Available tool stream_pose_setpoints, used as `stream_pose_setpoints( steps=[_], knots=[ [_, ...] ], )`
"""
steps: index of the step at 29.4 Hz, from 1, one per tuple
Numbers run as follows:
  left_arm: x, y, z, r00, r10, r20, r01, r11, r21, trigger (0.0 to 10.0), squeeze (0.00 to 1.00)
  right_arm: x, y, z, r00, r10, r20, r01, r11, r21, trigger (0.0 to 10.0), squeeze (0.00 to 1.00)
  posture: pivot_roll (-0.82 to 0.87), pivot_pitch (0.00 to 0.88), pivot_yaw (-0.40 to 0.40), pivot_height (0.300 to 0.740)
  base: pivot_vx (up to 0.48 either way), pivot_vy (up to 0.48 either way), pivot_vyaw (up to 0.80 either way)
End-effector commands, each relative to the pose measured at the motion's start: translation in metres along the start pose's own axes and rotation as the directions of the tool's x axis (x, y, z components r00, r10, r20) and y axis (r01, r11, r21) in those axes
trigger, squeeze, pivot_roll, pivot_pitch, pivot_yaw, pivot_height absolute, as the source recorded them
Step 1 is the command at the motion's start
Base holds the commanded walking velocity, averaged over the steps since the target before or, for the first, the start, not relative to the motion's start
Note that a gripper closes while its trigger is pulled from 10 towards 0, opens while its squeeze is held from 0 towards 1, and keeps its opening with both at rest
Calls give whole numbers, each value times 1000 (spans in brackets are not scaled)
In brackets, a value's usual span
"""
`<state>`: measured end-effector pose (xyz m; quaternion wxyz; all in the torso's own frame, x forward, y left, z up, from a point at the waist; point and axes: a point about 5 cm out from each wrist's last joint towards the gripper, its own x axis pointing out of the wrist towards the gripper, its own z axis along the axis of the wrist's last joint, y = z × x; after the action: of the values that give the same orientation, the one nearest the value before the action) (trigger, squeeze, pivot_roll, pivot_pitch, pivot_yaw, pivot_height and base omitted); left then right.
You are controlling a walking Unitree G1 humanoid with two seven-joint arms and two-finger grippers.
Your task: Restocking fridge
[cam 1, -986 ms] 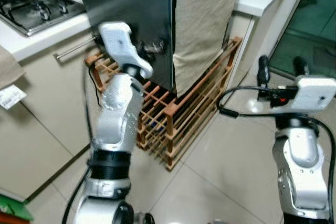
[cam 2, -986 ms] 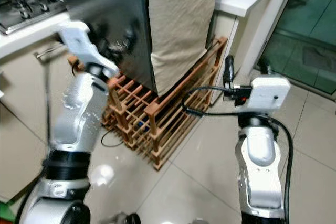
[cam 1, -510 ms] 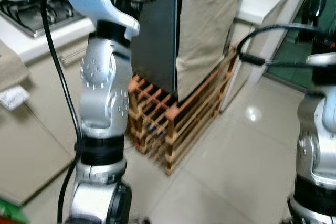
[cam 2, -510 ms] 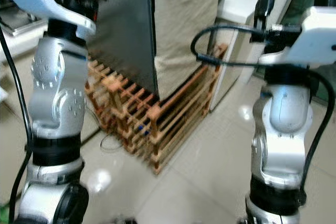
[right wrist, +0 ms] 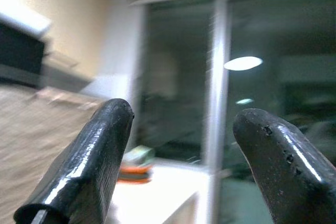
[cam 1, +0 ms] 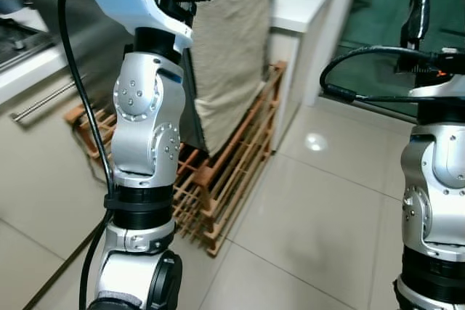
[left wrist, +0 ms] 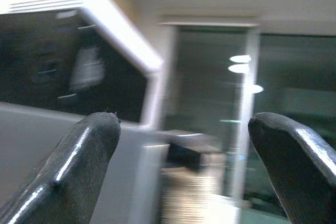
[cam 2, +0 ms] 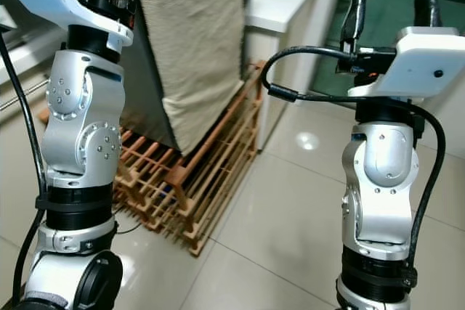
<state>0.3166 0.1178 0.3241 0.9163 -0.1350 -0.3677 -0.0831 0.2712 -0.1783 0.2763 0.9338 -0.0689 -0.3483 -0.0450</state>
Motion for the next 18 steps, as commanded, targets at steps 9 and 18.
stream_pose_setpoints(
  steps=[9,18],
  knots=[
    [5,-3,-2,1000,22,-22,-22,1000,17,10000,0,-4,5,-12,998,45,-47,-44,999,17,10000,0,-141,0,25,740,0,0,0],
    [1,0,-25,982,-6,-188,10,1000,20,10000,0,-10,5,-22,994,50,-94,-46,998,43,10000,0,-140,0,27,740,0,0,0]
  ],
)
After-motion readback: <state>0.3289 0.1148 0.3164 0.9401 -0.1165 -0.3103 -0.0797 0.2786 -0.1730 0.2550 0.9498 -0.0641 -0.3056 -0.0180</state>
